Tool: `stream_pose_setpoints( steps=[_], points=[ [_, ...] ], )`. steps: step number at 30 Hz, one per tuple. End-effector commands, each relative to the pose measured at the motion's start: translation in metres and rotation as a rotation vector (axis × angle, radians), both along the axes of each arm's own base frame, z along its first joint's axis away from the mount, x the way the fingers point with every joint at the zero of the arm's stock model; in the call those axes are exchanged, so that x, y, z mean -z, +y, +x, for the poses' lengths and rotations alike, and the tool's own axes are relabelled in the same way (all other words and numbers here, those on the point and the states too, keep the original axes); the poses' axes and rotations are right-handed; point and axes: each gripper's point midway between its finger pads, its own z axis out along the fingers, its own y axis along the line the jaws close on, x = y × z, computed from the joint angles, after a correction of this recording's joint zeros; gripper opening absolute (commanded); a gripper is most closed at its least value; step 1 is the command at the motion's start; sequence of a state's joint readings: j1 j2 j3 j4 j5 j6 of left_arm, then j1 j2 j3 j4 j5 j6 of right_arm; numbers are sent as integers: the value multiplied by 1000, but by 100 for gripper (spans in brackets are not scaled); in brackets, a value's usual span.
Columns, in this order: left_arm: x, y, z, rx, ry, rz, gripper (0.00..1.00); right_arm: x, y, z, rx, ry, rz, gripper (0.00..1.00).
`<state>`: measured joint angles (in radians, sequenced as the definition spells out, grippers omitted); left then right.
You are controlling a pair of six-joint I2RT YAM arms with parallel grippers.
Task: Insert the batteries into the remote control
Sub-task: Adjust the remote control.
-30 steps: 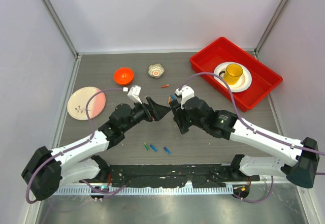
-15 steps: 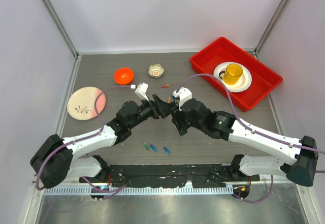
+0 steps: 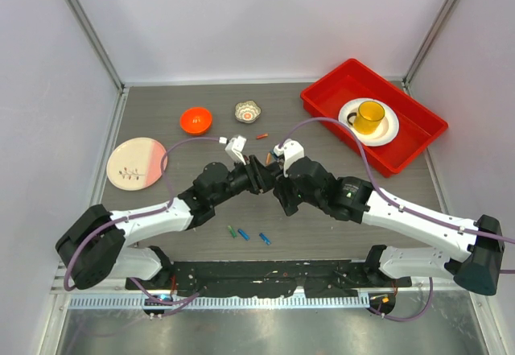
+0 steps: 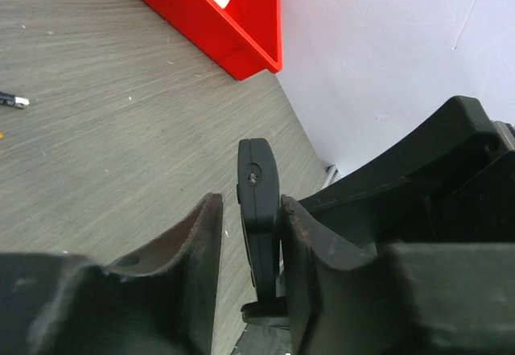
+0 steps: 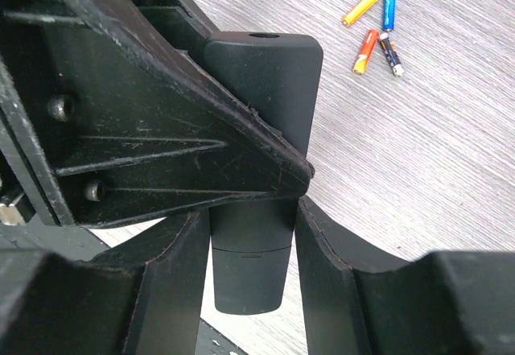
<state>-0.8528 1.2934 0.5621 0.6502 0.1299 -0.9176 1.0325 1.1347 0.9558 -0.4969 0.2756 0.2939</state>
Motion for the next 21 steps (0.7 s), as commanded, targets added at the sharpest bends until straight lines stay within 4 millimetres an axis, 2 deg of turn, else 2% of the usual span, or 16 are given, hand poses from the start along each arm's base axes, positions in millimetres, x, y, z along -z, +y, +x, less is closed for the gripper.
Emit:
stream_pose_setpoints(
  steps=[1, 3, 4, 5, 7, 10, 11, 14, 15, 18, 21],
  points=[
    [-22, -6, -3, 18, -59, -54, 27, -26, 8, 7, 19, -53, 79, 24],
    [-22, -7, -4, 24, -61, -56, 15, -26, 7, 6, 20, -51, 78, 25],
    [-22, -8, -5, 27, -62, -56, 4, -27, 7, 6, 22, -53, 82, 25],
    [-21, -7, -3, 21, -61, -54, 0, -27, 7, 6, 22, -52, 84, 27],
    [-19, -6, -3, 13, -59, -52, 0, -29, 6, 6, 25, -54, 87, 32],
    [-19, -1, 2, -26, -63, -54, 0, -33, 4, 4, 24, -54, 105, 52],
    [-18, 1, 3, -42, -63, -50, 0, -37, 6, 0, 10, -47, 123, 65],
    [-21, 11, 10, -104, -86, -33, 0, -43, 8, -9, -25, -19, 145, 89],
    [-29, 17, 16, -146, -101, -38, 0, -48, 7, -12, -34, -18, 162, 89],
    [-36, 27, 26, -208, -127, -17, 0, -60, 2, -21, -41, -18, 219, 89],
    [-43, 38, 35, -262, -140, -17, 0, -53, -5, -21, -17, -25, 233, 90]
  ],
)
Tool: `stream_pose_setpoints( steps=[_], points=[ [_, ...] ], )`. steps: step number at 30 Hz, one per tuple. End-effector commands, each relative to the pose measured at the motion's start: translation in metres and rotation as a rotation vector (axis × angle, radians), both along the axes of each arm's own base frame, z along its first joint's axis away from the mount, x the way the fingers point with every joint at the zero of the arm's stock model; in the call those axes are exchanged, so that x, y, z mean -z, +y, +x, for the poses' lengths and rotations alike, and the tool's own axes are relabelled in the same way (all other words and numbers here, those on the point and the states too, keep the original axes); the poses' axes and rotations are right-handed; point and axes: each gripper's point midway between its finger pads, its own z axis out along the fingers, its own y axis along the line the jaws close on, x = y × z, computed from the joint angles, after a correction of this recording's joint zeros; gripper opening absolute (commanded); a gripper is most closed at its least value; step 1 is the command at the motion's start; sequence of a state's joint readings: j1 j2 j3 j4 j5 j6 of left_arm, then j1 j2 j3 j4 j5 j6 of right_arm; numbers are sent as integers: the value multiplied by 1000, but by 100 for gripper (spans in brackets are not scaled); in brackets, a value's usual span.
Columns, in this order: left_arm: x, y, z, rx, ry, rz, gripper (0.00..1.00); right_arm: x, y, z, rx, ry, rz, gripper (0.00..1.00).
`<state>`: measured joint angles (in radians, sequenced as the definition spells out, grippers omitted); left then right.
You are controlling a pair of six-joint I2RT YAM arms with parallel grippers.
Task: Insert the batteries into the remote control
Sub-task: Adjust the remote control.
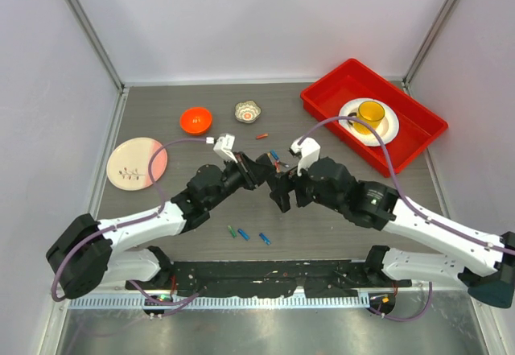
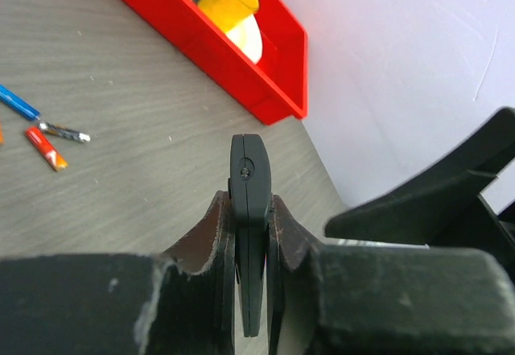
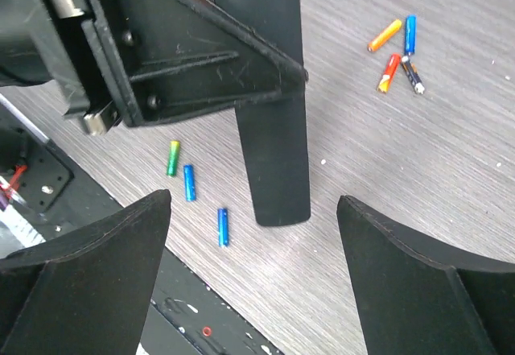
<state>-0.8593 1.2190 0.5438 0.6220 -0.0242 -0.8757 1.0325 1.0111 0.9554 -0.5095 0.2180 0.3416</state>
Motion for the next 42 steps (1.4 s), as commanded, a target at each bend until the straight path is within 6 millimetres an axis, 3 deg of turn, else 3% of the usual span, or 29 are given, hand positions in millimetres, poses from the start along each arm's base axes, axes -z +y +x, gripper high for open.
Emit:
stream_pose_setpoints(
  steps=[1, 3, 9, 23, 29, 33, 39, 42],
  points=[
    [-33, 20, 20, -127, -82, -31, 0, -19, -5, -5, 20, -31, 98, 90],
    [-35, 21, 21, -131, -80, -38, 0, -10, -5, -4, 27, -31, 107, 90],
    [-41, 13, 15, -84, -29, -87, 0, -12, 3, 0, 37, -45, 157, 90],
    [-46, 6, 4, -32, 57, -163, 0, 12, 12, 19, 65, -50, 36, 89],
    [-48, 7, 2, -25, 52, -169, 0, 20, 13, 18, 51, -44, 21, 76],
    [-48, 6, 2, -23, 54, -173, 0, 22, 16, 16, 34, -36, 17, 56],
    [-49, 7, 0, -19, 52, -191, 0, 26, 13, 16, 29, -38, 0, 45],
    [-47, 8, -1, -19, 54, -189, 10, 22, 12, 15, 23, -49, 10, 37]
  ],
)
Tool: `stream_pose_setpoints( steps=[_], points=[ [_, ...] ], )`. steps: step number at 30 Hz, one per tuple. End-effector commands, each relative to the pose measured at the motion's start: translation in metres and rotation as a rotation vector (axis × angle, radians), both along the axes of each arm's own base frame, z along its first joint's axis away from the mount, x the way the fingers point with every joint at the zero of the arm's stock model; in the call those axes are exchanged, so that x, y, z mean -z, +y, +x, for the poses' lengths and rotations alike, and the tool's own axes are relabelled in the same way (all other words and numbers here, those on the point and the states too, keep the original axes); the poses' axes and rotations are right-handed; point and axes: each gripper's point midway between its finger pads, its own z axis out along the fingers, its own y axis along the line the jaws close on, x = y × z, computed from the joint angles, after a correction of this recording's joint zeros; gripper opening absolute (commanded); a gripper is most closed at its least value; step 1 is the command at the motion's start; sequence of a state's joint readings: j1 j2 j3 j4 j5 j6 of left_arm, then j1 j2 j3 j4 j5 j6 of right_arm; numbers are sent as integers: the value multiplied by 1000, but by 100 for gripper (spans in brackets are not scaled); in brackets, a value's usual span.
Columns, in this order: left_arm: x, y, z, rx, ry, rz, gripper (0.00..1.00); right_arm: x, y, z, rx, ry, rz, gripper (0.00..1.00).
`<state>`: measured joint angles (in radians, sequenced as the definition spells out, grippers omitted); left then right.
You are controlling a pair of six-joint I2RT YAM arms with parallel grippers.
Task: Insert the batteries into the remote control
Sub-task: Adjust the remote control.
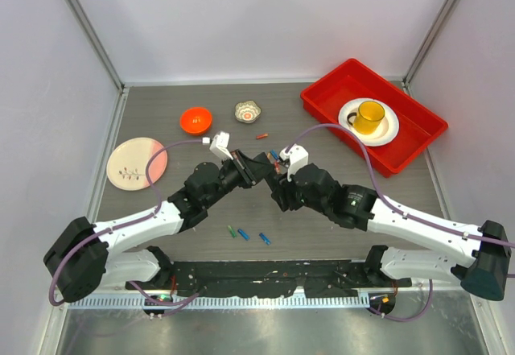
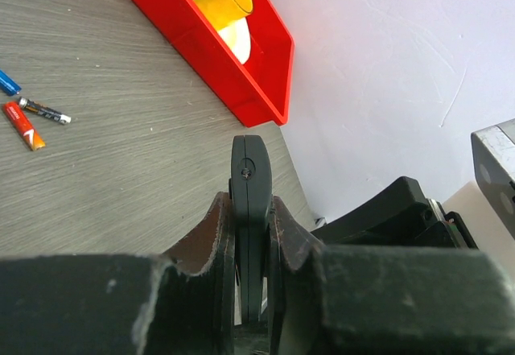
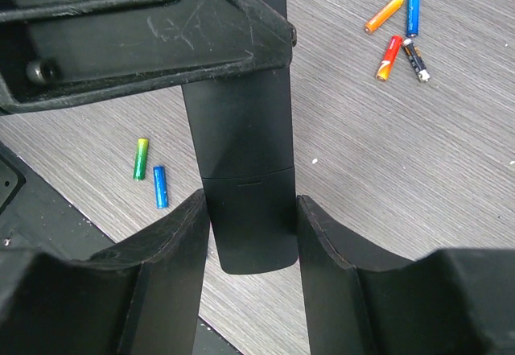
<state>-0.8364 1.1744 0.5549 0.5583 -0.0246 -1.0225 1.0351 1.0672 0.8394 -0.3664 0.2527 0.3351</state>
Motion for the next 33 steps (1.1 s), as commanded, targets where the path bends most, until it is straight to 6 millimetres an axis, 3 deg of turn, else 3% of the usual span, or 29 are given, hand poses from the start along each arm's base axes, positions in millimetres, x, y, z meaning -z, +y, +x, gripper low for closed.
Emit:
stream_pose_setpoints(
  steps=[1, 3, 4, 7, 9, 12, 19, 28, 33],
  points=[
    [-35, 1, -2, 4, -60, -95, 24, -19, 5, 4, -5, -47, 49, 34],
    [-37, 1, -2, 9, -72, -105, 36, -20, 6, 2, -15, -48, 56, 30],
    [-33, 0, -4, 15, -68, -106, 49, -22, 6, 2, -22, -52, 57, 28],
    [-31, -1, -4, 18, -61, -119, 59, -22, 4, 1, -21, -56, 60, 25],
    [-29, -1, -3, 18, -58, -122, 60, -23, 4, 1, -23, -55, 64, 25],
    [-24, -6, -8, 56, -48, -122, 56, -25, 4, 1, -20, -62, 62, 24],
    [-17, -15, -13, 110, -31, -114, 36, -26, 5, 2, -25, -65, 62, 24],
    [-5, -20, -18, 138, 0, -99, 43, -26, 5, 3, -20, -67, 60, 24],
    [-2, -20, -18, 138, 2, -91, 28, -26, 5, 4, -20, -68, 59, 25]
  ],
)
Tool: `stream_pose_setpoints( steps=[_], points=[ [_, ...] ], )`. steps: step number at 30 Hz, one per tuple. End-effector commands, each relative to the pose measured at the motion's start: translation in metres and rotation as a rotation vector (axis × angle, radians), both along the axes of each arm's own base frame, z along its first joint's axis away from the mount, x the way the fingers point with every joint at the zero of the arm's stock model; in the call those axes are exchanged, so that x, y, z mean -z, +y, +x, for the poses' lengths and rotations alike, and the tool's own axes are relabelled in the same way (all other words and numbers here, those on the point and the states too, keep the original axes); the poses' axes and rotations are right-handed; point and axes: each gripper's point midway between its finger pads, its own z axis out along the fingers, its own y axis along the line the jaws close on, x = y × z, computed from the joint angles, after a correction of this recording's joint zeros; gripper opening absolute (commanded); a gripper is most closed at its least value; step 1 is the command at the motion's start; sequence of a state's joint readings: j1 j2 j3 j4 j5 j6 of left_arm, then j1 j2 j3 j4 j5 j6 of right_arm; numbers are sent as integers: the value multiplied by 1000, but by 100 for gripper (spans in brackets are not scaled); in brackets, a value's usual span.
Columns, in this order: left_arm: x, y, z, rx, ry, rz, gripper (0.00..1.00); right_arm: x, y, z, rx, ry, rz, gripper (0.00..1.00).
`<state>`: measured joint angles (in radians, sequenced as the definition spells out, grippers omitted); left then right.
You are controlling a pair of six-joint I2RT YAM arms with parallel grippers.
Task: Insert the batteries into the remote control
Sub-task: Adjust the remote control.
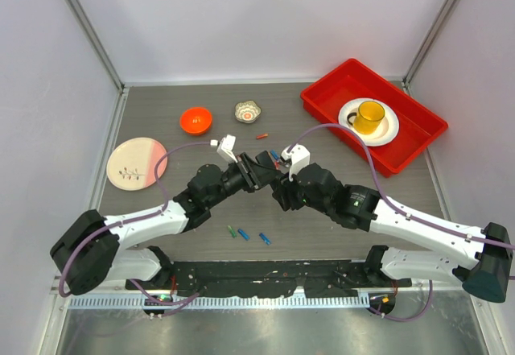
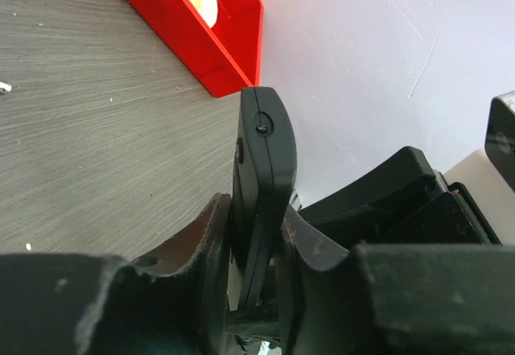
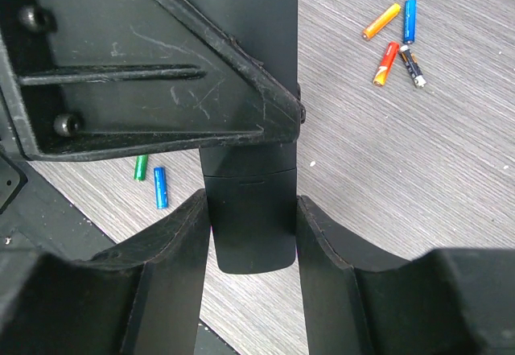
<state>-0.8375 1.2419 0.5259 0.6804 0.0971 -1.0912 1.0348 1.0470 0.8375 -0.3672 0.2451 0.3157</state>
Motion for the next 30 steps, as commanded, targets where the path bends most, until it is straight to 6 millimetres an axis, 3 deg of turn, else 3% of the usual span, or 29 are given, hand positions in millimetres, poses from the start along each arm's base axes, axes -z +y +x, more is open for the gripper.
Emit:
stream_pose_setpoints(
  steps=[1, 8, 9, 10, 13, 16, 19, 20, 24, 30],
  points=[
    [-9, -4, -3, 20, -38, -26, 26, -21, 7, 4, -5, -49, 53, 24],
    [-5, -6, -2, 23, -29, -21, 3, -25, 5, 6, 5, -56, 57, 27],
    [-6, -5, -1, 20, -31, -23, 0, -25, 5, 5, 3, -54, 59, 32],
    [-8, -4, 0, 11, -36, -29, 0, -25, 5, 4, -2, -48, 58, 49],
    [-11, 6, 7, -51, -54, -34, 0, -28, 5, -3, -25, -25, 53, 74],
    [-15, 19, 16, -111, -83, -33, 0, -33, 1, -5, -1, -15, 93, 83],
    [-22, 40, 31, -213, -134, -17, 0, -48, -9, -4, 75, -33, 203, 88],
    [-26, 46, 31, -231, -154, -18, 0, -58, -17, -2, 128, -56, 265, 88],
    [-32, 60, 34, -284, -241, 12, 0, -69, -25, 3, 244, -53, 517, 89],
    [-37, 64, 29, -284, -297, -24, 0, -70, -13, 5, 280, 84, 768, 88]
  ],
)
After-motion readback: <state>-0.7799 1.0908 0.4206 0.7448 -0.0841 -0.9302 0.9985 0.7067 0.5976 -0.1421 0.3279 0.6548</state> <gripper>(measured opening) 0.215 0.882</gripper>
